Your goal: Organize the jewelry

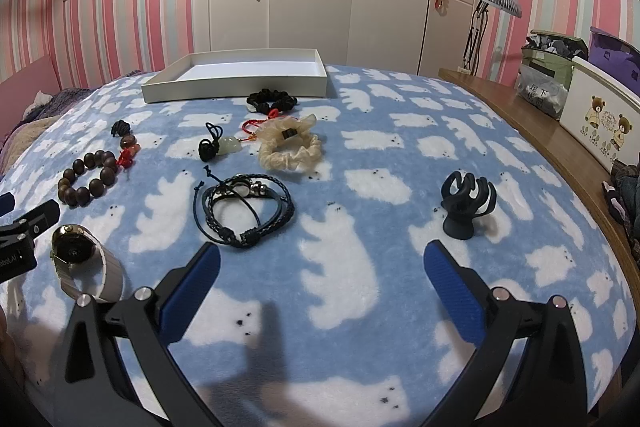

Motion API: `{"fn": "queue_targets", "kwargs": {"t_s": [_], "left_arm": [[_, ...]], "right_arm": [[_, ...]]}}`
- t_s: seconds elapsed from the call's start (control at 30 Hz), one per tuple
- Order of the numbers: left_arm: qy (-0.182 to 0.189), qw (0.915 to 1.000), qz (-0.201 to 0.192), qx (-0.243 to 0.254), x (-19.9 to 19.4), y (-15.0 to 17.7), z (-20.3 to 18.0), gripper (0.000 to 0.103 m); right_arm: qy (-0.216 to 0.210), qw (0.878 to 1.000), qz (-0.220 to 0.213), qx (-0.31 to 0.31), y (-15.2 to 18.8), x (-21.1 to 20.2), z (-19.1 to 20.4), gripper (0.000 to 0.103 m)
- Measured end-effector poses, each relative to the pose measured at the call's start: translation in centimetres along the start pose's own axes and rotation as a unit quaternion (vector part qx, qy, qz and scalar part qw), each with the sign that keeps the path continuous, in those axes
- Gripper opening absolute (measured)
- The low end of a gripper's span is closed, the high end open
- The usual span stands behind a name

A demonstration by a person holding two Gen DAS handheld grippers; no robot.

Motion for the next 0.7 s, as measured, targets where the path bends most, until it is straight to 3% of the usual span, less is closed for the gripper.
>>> {"fn": "queue_targets", "kwargs": {"t_s": [0.47, 0.7], "left_arm": [[0.007, 1.0000, -0.003, -0.004, -0.4, -0.1, 0.1, 0.100], [-0.005, 0.9997, -0.020, 0.014, -1.3, -2.0, -0.4, 0.100]], "right_arm": [[0.000, 1.000, 0.001, 0.000, 0.1, 0.0, -0.1, 0.102], [-0.009, 1.000, -0.001, -0.006, -1.6, 0.2, -0.9, 0.102]]}}
Point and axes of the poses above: each gripper's, at about its wrist camera, not at the fingertips, and x roughly the way its jaws point, z to its left, y to its underside, the point moved 2 cm from there along x, roughly the way its jaws point, and after that the axes turned 14 degrees about -x, right-handed, at the moved point
